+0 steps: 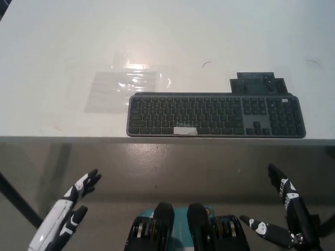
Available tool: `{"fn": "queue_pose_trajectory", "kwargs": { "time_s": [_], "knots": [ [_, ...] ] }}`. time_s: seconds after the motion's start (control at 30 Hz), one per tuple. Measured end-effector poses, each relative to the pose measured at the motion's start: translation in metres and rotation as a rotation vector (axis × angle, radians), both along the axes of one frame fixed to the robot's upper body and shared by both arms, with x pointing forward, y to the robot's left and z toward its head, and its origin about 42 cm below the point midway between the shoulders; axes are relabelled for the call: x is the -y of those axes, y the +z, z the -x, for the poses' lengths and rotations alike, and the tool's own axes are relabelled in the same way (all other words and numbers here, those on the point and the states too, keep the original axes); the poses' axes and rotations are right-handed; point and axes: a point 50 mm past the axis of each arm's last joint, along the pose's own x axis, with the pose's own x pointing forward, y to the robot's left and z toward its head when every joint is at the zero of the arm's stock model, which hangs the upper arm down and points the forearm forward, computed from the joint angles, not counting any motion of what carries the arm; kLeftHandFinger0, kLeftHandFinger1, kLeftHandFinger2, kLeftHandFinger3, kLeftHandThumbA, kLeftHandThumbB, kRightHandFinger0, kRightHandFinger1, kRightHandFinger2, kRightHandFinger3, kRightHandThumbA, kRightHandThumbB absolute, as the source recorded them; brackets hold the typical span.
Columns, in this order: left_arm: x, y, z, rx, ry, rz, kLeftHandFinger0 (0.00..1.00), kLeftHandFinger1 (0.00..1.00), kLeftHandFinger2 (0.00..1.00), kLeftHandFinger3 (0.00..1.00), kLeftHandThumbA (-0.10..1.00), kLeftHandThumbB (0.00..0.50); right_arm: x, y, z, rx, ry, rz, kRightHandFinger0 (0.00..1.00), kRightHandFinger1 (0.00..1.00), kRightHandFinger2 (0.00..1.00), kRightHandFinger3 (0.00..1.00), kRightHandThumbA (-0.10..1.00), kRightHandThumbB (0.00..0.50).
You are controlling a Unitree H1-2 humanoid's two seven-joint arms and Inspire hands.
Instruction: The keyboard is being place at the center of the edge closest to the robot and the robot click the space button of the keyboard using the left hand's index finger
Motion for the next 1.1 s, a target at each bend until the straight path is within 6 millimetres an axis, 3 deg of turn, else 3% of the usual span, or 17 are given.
{"fn": "queue_pose_trajectory", "kwargs": {
  "time_s": [0.03, 0.07, 0.1, 0.13, 0.17, 0.2, 0.23, 0.27, 0.43, 0.57, 0.63, 0.67, 0.83, 1.0, 1.1],
  "knots": [
    [0.001, 0.005, -0.001, 0.024, -0.005, -0.014, 0.49, 0.27, 0.37, 1.00, 1.00, 0.453, 0.000, 0.000, 0.000, 0.000, 0.000, 0.000, 1.00, 1.00, 1.00, 1.00, 1.00, 0.291],
    [0.003, 0.013, -0.002, 0.056, -0.009, -0.032, 0.15, 0.04, 0.12, 1.00, 1.00, 0.450, 0.000, 0.000, 0.000, 0.001, 0.000, -0.001, 1.00, 1.00, 1.00, 1.00, 1.00, 0.291],
    [0.005, 0.017, -0.003, 0.079, -0.010, -0.046, 0.01, 0.00, 0.00, 1.00, 1.00, 0.400, 0.000, -0.001, 0.000, 0.000, 0.000, -0.001, 1.00, 1.00, 1.00, 1.00, 1.00, 0.289],
    [0.008, 0.026, -0.006, 0.119, -0.014, -0.066, 0.00, 0.00, 0.00, 1.00, 1.00, 0.414, 0.000, -0.001, 0.001, -0.001, 0.000, -0.002, 1.00, 1.00, 1.00, 1.00, 1.00, 0.288],
    [0.010, 0.030, -0.009, 0.142, -0.015, -0.075, 0.05, 0.00, 0.05, 1.00, 1.00, 0.401, -0.001, -0.001, 0.001, -0.001, 0.000, -0.003, 1.00, 1.00, 1.00, 1.00, 1.00, 0.293],
    [0.013, 0.034, -0.011, 0.160, -0.015, -0.082, 0.03, 0.00, 0.09, 1.00, 1.00, 0.396, -0.001, -0.001, 0.001, -0.001, -0.001, -0.003, 1.00, 1.00, 1.00, 1.00, 1.00, 0.294],
    [0.016, 0.039, -0.014, 0.183, -0.015, -0.089, 0.00, 0.03, 0.20, 1.00, 1.00, 0.383, -0.001, -0.001, 0.001, -0.001, -0.001, -0.004, 1.00, 1.00, 1.00, 1.00, 1.00, 0.296],
    [0.023, 0.044, -0.019, 0.208, -0.020, -0.089, 0.00, 0.03, 0.24, 1.00, 1.00, 0.358, -0.001, -0.002, 0.001, -0.001, -0.001, -0.004, 1.00, 1.00, 1.00, 1.00, 1.00, 0.295],
    [0.041, 0.055, -0.038, 0.247, -0.060, -0.114, 0.00, 0.05, 0.30, 1.00, 1.00, 0.361, -0.001, -0.002, 0.002, -0.003, -0.001, -0.003, 1.00, 1.00, 1.00, 1.00, 1.00, 0.288],
    [0.052, 0.057, -0.051, 0.246, -0.074, -0.156, 0.00, 0.06, 0.31, 1.00, 1.00, 0.372, -0.001, -0.002, 0.002, -0.003, -0.001, -0.001, 1.00, 1.00, 1.00, 1.00, 1.00, 0.292],
    [0.061, 0.056, -0.061, 0.239, -0.085, -0.183, 0.00, 0.06, 0.31, 1.00, 1.00, 0.403, -0.001, -0.002, 0.002, -0.002, -0.001, -0.001, 1.00, 1.00, 1.00, 1.00, 1.00, 0.301],
    [0.065, 0.056, -0.064, 0.234, -0.088, -0.195, 0.00, 0.07, 0.32, 1.00, 1.00, 0.386, -0.001, -0.002, 0.002, -0.002, -0.001, 0.000, 1.00, 1.00, 1.00, 1.00, 1.00, 0.303],
    [0.086, 0.049, -0.083, 0.198, -0.108, -0.232, 0.00, 0.08, 0.32, 1.00, 1.00, 0.403, -0.001, -0.001, 0.001, 0.001, 0.000, 0.001, 1.00, 1.00, 1.00, 1.00, 1.00, 0.291],
    [0.104, 0.038, -0.100, 0.162, -0.134, -0.287, 0.00, 0.17, 0.40, 1.00, 1.00, 0.379, -0.001, 0.000, 0.000, 0.005, 0.005, 0.001, 1.00, 1.00, 1.00, 1.00, 1.00, 0.288],
    [0.109, 0.033, -0.108, 0.141, -0.142, -0.327, 0.00, 0.12, 0.30, 1.00, 1.00, 0.382, -0.002, 0.002, -0.002, 0.010, 0.009, 0.002, 1.00, 1.00, 1.00, 1.00, 1.00, 0.287]
  ]
}}
